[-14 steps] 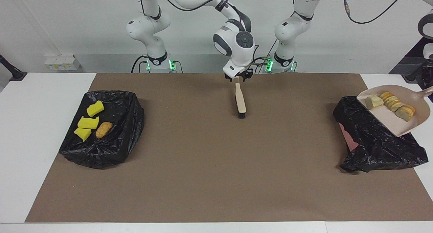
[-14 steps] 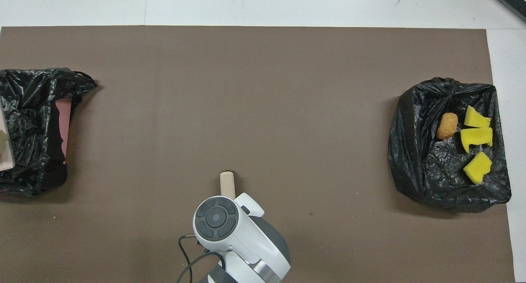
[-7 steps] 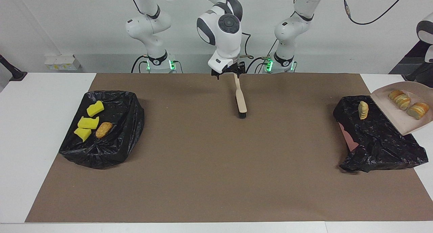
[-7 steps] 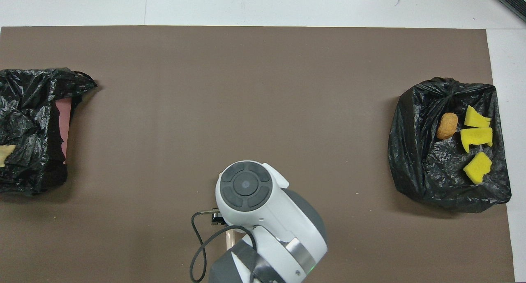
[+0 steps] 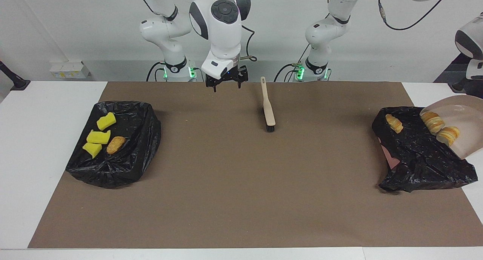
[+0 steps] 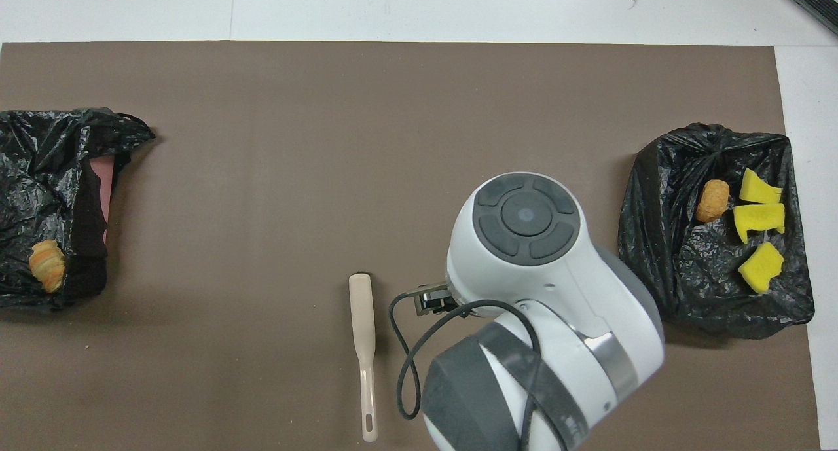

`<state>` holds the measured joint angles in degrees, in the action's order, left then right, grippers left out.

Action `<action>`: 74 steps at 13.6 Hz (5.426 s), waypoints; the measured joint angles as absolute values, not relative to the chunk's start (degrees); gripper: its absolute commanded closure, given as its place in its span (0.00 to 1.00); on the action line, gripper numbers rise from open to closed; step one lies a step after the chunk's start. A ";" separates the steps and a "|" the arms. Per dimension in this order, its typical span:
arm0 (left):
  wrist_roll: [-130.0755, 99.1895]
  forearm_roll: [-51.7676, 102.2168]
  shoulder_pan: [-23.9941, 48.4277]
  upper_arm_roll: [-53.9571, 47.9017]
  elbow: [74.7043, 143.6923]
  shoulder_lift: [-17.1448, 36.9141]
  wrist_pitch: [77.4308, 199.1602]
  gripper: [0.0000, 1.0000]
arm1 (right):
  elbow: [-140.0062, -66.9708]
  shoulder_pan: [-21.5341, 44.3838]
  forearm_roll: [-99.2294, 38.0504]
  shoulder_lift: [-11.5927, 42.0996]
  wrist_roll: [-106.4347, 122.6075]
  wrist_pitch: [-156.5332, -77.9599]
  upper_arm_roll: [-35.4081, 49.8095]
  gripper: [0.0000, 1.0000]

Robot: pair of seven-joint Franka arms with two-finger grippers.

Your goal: Sweep and dump trash in bin

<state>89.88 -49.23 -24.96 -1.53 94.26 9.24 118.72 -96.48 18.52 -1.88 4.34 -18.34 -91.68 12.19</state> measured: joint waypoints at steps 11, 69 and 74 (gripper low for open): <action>83.80 -60.93 -19.38 -1.59 94.46 7.93 110.49 1.00 | -89.86 -1.62 6.00 2.59 -3.31 -87.49 11.39 0.00; -9.98 -1.54 22.41 -0.68 85.36 13.55 100.16 0.00 | -90.39 -1.10 2.29 -3.62 -3.54 -84.13 -0.69 0.00; 2.31 -1.53 14.14 -0.26 88.39 2.72 92.12 0.00 | -90.39 -1.10 2.29 -3.62 -3.54 -84.13 -0.69 0.00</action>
<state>2.31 -1.53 14.14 -0.26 88.39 2.72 92.12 -90.39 -1.10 2.29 -3.62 -3.54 -84.13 -0.69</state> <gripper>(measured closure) 0.000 0.000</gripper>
